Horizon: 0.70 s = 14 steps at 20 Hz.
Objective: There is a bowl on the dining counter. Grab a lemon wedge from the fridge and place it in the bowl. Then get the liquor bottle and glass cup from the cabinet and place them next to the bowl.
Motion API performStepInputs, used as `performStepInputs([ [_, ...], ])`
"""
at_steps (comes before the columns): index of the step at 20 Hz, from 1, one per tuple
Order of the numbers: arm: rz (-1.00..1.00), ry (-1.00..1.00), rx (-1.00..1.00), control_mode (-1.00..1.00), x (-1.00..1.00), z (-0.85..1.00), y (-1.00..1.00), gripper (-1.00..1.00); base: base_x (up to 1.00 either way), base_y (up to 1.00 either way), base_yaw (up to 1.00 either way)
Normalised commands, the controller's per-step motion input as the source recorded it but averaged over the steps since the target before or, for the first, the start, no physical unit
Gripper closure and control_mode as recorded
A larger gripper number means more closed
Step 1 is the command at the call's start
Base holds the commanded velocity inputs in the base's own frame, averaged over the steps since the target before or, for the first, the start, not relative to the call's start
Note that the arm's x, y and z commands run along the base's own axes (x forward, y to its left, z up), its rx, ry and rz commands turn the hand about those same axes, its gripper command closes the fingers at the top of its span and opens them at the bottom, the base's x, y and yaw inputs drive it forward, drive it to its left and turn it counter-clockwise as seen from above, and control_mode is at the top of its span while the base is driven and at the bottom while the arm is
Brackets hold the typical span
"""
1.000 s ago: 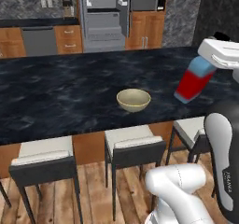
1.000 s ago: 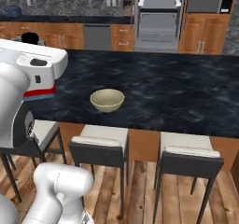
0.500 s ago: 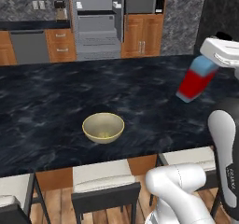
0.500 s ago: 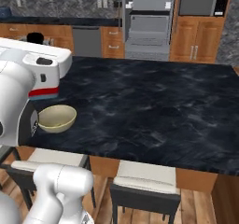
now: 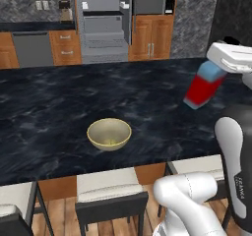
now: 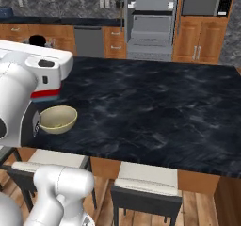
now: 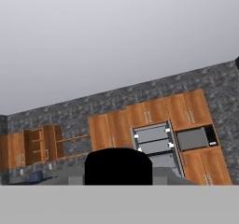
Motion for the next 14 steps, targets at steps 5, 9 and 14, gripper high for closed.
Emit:
performStepInputs([
  [5, 0.26, 0.04, -0.06, -1.0, 0.83, -0.55, -0.19, 1.0, 0.0, 0.0, 0.0],
  [9, 0.42, 0.01, -0.15, -1.0, 0.83, -0.54, -0.03, 1.0, 0.0, 0.0, 0.0],
  [14, 0.41, 0.0, -0.21, -1.0, 0.73, -0.61, 0.0, 1.0, 0.0, 0.0, 0.0],
])
